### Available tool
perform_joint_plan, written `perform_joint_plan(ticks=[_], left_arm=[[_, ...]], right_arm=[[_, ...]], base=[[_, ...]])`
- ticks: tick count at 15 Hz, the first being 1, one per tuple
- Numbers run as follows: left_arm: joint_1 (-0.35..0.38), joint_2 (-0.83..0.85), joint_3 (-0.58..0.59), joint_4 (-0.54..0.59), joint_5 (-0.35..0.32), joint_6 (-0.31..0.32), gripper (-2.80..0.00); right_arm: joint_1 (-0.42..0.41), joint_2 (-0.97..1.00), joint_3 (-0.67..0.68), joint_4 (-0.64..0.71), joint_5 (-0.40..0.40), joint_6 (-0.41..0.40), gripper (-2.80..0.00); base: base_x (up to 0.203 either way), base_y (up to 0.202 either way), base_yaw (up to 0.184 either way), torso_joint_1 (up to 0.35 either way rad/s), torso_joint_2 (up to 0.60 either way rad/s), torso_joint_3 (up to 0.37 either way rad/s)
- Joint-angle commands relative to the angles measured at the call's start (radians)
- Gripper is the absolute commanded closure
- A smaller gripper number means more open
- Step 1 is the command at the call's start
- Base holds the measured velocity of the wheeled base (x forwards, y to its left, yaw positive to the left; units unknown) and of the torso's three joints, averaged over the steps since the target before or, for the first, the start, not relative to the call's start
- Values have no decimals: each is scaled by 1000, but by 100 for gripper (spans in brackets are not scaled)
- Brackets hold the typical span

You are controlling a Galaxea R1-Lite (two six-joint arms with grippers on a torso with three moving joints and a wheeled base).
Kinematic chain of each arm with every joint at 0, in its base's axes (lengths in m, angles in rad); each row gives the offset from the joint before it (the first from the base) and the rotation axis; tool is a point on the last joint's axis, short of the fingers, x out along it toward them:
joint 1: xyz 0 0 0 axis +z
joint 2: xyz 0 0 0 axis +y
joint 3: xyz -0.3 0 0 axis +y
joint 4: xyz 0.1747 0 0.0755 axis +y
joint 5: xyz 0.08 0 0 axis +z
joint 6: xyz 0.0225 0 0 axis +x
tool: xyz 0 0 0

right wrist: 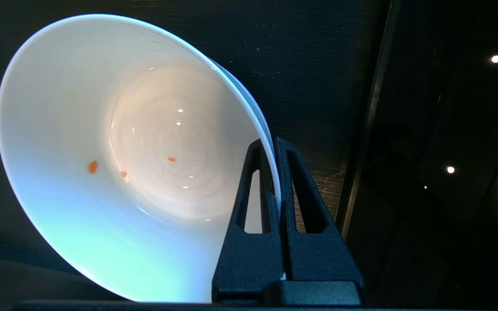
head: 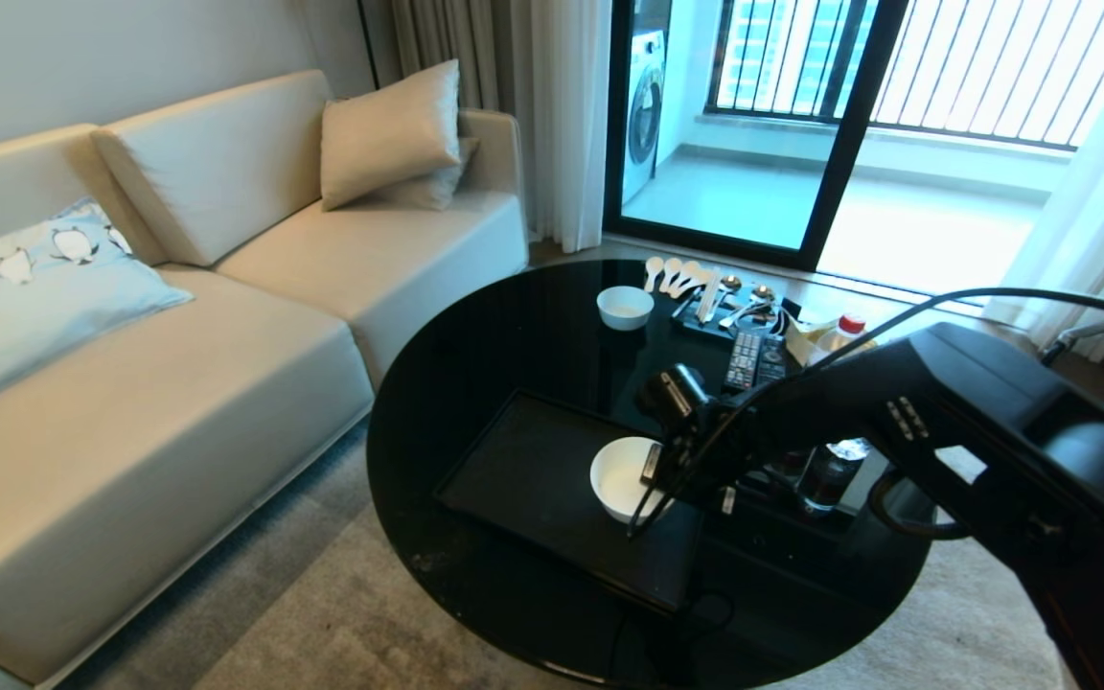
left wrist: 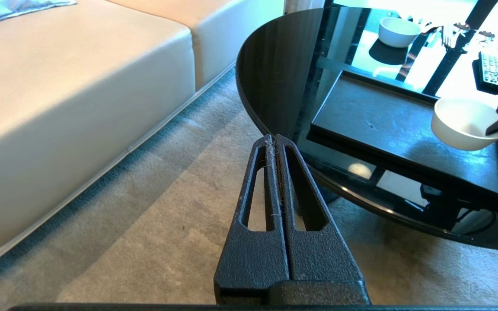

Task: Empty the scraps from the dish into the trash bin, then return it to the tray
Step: Put the bowl back to the table

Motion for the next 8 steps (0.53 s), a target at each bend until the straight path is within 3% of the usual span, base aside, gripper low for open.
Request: perform_joint_plan(ticks=[1,8], left_arm=[[0,0,0,0,1,-1,0],[0,0,0,0,1,-1,0]], right_arm=[[-1,32,-1,-11,-3,24,0],[-14,36,-3,-33,-1,32,0]], base=[[0,0,0,0,0,0],[0,0,0,0,0,0]])
